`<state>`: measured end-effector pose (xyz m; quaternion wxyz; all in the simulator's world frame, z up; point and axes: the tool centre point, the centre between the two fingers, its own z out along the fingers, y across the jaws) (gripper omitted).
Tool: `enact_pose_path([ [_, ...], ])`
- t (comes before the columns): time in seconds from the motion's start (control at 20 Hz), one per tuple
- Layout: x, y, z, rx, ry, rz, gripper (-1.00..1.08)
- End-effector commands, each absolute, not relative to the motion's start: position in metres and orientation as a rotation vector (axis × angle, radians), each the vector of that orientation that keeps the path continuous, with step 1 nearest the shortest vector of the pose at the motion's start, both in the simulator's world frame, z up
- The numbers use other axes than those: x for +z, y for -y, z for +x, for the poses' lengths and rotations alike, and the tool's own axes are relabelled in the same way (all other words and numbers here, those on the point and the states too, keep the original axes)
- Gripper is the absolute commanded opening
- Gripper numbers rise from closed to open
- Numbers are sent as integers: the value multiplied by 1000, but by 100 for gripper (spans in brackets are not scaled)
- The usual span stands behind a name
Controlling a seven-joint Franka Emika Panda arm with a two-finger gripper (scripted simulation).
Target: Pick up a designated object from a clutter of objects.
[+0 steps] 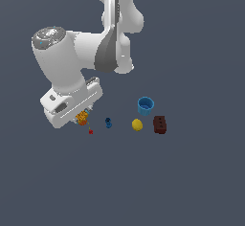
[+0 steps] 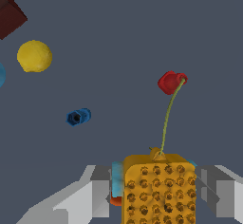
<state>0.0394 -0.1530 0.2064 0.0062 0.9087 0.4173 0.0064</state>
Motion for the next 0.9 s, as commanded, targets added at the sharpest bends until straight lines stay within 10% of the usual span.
enact_pose_path([
  [0.0, 236, 151, 37, 18, -1307, 2845, -100],
  [0.85, 401, 146, 32, 4, -1312, 2853, -100],
])
